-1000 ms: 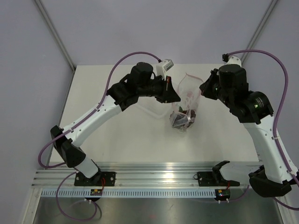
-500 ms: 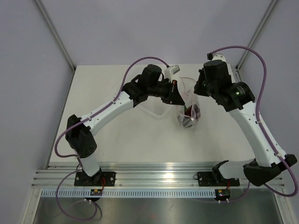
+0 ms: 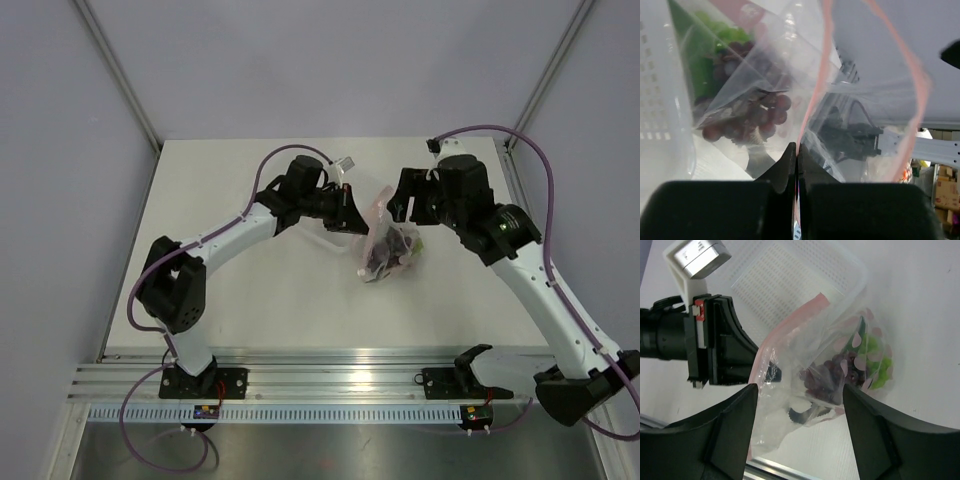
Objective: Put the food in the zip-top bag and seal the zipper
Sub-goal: Adjust the zipper food storage bag at the center of the board.
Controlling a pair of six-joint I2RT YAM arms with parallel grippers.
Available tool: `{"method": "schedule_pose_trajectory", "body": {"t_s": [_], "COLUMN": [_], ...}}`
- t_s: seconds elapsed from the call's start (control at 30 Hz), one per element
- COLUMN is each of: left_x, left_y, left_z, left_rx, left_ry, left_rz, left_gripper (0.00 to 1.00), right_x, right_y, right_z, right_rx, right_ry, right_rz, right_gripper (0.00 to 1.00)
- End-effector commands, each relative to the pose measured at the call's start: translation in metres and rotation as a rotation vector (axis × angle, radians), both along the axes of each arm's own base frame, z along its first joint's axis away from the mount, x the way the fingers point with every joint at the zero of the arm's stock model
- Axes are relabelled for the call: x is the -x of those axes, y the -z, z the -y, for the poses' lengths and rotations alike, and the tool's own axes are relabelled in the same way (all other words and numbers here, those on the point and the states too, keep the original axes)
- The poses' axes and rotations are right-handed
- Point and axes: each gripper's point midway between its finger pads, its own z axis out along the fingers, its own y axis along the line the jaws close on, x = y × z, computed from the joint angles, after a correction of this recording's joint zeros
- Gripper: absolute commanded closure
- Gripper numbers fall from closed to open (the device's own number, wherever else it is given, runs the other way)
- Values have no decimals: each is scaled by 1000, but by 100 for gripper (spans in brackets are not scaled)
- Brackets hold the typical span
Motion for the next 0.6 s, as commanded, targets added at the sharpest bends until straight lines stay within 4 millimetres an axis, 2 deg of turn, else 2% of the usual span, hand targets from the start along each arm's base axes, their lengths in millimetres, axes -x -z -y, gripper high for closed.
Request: {"method": "schedule_pose_trajectory", "body": {"t_s": [0.0, 0.03, 0.1, 0.13, 0.3, 0.43, 0.57], "left_x": [-2, -2, -4, -5, -9, -10, -13], "left_y": [-35, -37, -34, -38, -43, -40, -36], "left_z": [-9, -11, -17, -20, -28, -29, -31], "left_rx": [113, 118, 117, 125, 120, 111, 94], "left_ry": [-26, -40, -64, -74, -102, -106, -112], "left_rz": [39, 33, 28, 29, 34, 32, 35], "left_gripper": [100, 100, 100, 100, 100, 100, 100], "right_x": [17, 20, 40, 41, 72, 86, 88], "right_y": [-7, -5, 2, 3, 16, 22, 31], "right_z": [-13, -17, -34, -31, -52, -57, -58], "right_rx": [-30, -27, -5, 32, 80, 80, 107], "right_ry": [-112, -127, -188, -158, -208, -212, -188], "right_rz": [79, 89, 101, 122, 153, 167, 131], "right_gripper": [24, 24, 24, 24, 25, 25, 27]}}
